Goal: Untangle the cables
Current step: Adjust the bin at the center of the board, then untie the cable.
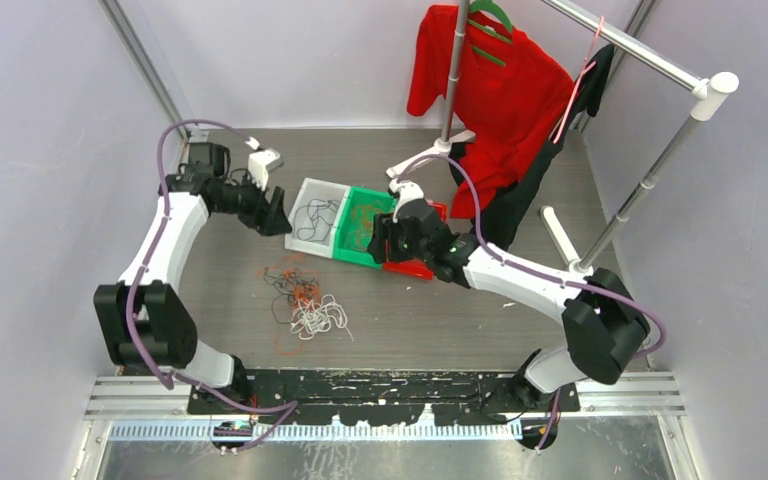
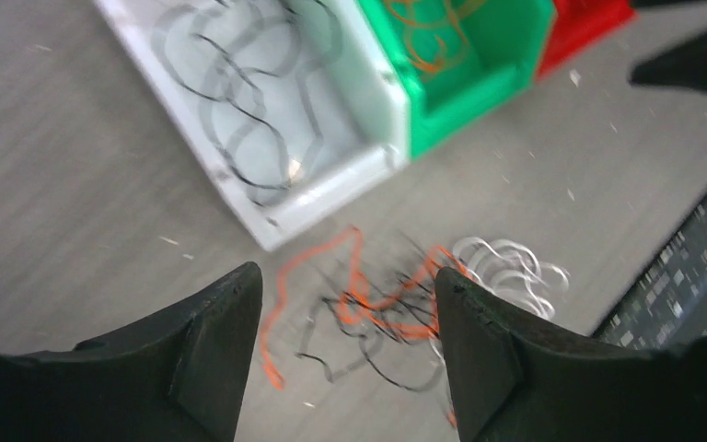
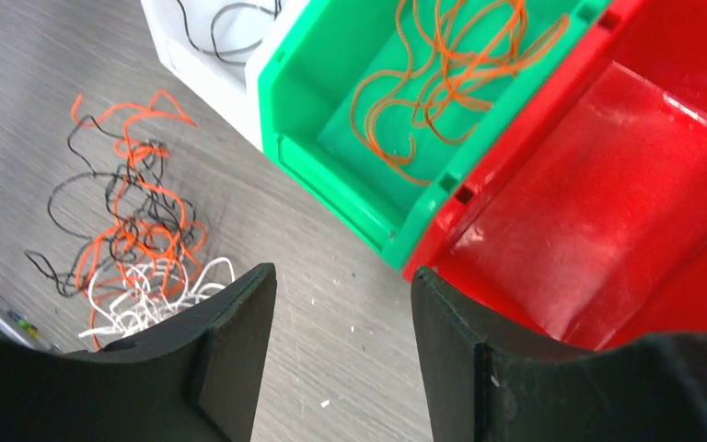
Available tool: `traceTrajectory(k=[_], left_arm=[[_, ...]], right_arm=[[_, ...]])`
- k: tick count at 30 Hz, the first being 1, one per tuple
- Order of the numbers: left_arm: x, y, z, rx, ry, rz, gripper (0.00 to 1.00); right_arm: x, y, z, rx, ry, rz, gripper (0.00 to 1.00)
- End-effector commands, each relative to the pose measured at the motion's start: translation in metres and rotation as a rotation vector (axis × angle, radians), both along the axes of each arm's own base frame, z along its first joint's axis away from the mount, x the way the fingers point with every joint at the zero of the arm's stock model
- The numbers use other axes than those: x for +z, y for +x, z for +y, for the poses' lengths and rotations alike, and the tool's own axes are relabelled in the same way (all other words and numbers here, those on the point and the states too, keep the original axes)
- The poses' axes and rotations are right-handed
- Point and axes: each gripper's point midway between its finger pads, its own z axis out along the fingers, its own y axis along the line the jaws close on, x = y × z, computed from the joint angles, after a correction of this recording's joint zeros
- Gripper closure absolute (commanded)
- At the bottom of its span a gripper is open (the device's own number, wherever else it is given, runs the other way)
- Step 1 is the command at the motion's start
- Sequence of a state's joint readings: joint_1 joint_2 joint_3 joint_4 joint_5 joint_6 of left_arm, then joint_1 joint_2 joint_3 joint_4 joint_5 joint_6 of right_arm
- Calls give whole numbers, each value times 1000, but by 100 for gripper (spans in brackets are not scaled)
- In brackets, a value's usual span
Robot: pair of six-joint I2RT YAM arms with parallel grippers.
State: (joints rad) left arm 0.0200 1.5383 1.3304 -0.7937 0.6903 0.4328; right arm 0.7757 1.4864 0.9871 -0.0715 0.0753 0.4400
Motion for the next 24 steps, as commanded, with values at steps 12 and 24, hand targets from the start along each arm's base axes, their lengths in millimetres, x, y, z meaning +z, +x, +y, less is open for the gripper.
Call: traceTrajectory(k=[12, 24], left_arm=[[-75, -54, -19, -102, 33, 235, 41], [-108, -36, -14, -76, 68, 244, 51]], right_arm=[[45, -54, -51, -24, 132, -85, 46], [70, -82, -52, 41, 178, -33, 51]])
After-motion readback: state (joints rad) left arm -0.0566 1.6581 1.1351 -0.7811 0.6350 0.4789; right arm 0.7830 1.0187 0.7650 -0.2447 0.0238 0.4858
